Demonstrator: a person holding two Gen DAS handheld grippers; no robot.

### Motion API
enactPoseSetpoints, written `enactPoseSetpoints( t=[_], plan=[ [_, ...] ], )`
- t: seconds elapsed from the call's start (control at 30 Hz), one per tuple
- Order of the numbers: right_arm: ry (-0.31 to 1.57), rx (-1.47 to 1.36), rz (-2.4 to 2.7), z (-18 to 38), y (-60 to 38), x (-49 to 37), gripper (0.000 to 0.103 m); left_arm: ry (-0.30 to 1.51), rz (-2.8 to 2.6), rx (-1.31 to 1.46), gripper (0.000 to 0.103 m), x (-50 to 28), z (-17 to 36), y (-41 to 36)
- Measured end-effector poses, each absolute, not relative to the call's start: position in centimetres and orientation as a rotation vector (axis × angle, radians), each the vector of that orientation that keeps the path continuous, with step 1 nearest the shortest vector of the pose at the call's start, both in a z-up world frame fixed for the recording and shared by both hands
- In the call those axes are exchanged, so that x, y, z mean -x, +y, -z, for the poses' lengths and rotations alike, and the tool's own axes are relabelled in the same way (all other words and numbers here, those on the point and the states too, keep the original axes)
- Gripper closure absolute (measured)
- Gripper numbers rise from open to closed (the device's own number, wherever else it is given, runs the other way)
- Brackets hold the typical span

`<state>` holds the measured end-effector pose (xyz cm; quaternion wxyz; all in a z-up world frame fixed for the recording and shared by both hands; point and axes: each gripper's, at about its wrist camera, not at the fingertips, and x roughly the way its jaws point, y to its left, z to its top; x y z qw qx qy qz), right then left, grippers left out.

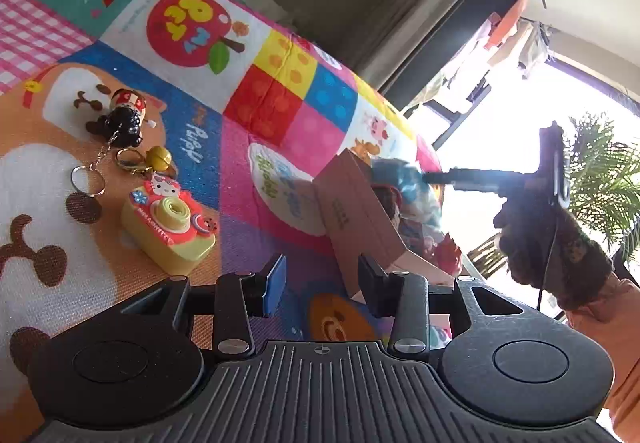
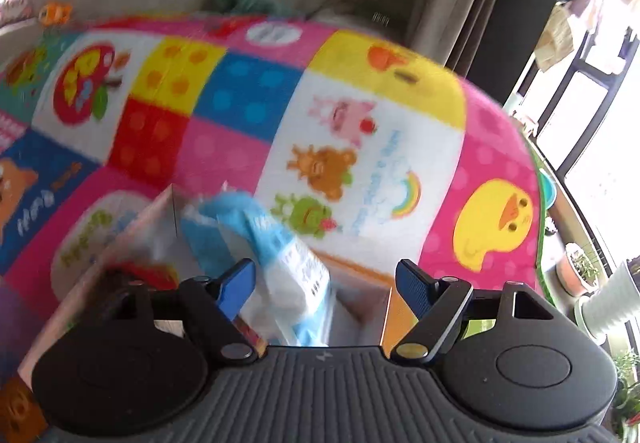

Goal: Organize objects
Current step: 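Lower the blue snack packet into the pink box and open the right tool, then grasp the red-and-black keychain figure on the mat with the left tool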

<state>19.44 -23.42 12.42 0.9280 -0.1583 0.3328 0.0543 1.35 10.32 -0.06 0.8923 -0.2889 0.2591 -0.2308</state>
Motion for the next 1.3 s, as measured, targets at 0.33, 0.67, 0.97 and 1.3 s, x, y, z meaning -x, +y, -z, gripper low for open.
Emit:
enactPoseSetpoints(
  t=[0.33,0.67,0.97,1.3],
  plan=[
    [0.810,-0.162,-0.314,-10.4,-21.2,-22.8,0.047,0.536,0.477,0.595,0.060,-1.3,0.0,10.4],
    [0.723,-0.127,-0.238,-12.0,-21.4,-20.5,0.047,0.505,0.411,0.486,0.060,-0.6,-1.2,9.9],
    [0.490,0.195,-0.320,-12.4,-15.8,-5.8,0.020,0.596,0.107,0.291,0.060,-1.8,-3.9,11.0],
    [0.565,0.164,-0.438,-4.5,-14.9,5.6,0.012,0.660,0.109,0.173,0.060,-5.5,-4.1,13.7]
  ],
)
